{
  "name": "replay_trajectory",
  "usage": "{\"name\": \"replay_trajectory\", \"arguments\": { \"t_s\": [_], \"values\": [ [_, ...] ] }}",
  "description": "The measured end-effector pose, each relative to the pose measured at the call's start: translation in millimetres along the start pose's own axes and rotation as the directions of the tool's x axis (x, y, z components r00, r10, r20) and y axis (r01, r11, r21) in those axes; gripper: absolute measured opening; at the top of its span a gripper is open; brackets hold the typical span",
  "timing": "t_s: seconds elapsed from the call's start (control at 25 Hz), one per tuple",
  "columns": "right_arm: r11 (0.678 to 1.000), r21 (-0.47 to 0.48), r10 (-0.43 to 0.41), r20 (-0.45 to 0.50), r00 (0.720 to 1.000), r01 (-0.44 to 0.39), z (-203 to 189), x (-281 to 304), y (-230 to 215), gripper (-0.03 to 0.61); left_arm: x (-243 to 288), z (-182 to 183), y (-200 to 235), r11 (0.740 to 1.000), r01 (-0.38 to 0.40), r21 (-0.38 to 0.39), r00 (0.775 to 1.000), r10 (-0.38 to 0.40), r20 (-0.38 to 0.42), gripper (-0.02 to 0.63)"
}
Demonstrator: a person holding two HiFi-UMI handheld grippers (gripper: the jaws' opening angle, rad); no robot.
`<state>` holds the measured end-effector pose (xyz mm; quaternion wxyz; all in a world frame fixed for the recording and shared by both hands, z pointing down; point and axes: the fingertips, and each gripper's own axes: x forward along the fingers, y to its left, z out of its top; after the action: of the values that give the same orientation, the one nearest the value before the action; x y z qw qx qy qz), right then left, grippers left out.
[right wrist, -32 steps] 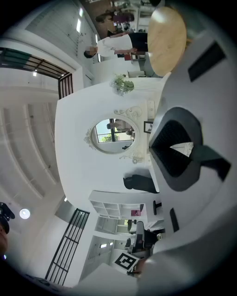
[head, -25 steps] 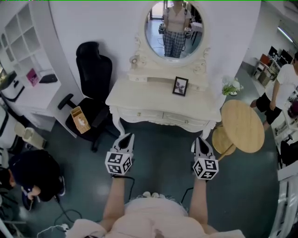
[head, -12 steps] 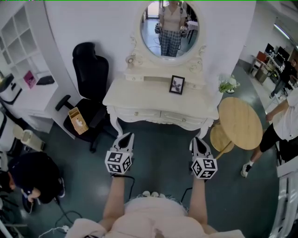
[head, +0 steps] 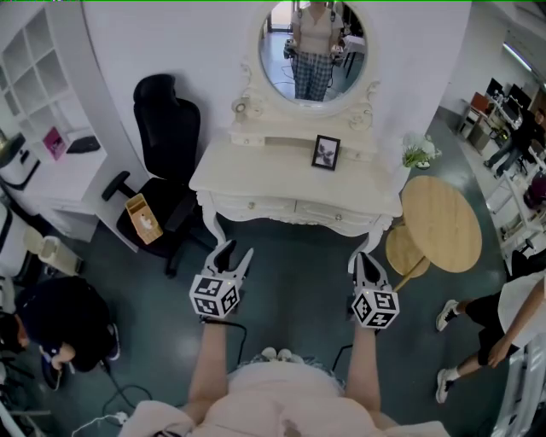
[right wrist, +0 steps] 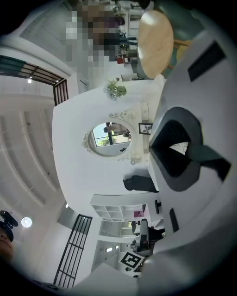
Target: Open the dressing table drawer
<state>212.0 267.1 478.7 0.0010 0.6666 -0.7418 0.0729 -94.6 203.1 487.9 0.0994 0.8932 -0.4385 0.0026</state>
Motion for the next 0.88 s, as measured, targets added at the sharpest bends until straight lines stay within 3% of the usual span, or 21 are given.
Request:
{"name": "replay_trajectory", "arguments": {
  "t_s": [0.08, 0.2, 0.88],
  "values": [
    [1.000, 0.002, -0.003, 0.000, 1.000, 0.003, -0.8, -0.8, 1.2, 0.015, -1.6, 1.6, 1.2, 1.000, 0.003, -0.011, 1.000, -0.003, 0.017, 0.299],
    [1.000, 0.010, -0.008, 0.003, 1.000, 0.008, -0.6, -1.2, 3.2, 0.015, -4.8, 5.7, 6.1, 1.000, -0.012, -0.024, 0.999, 0.013, 0.044, 0.366],
    [0.998, 0.038, -0.054, 0.013, 0.998, 0.054, -11.1, 9.1, 17.6, 0.015, 15.7, -4.2, 31.4, 1.000, 0.024, -0.008, 1.000, -0.024, 0.013, 0.380]
  ]
}}
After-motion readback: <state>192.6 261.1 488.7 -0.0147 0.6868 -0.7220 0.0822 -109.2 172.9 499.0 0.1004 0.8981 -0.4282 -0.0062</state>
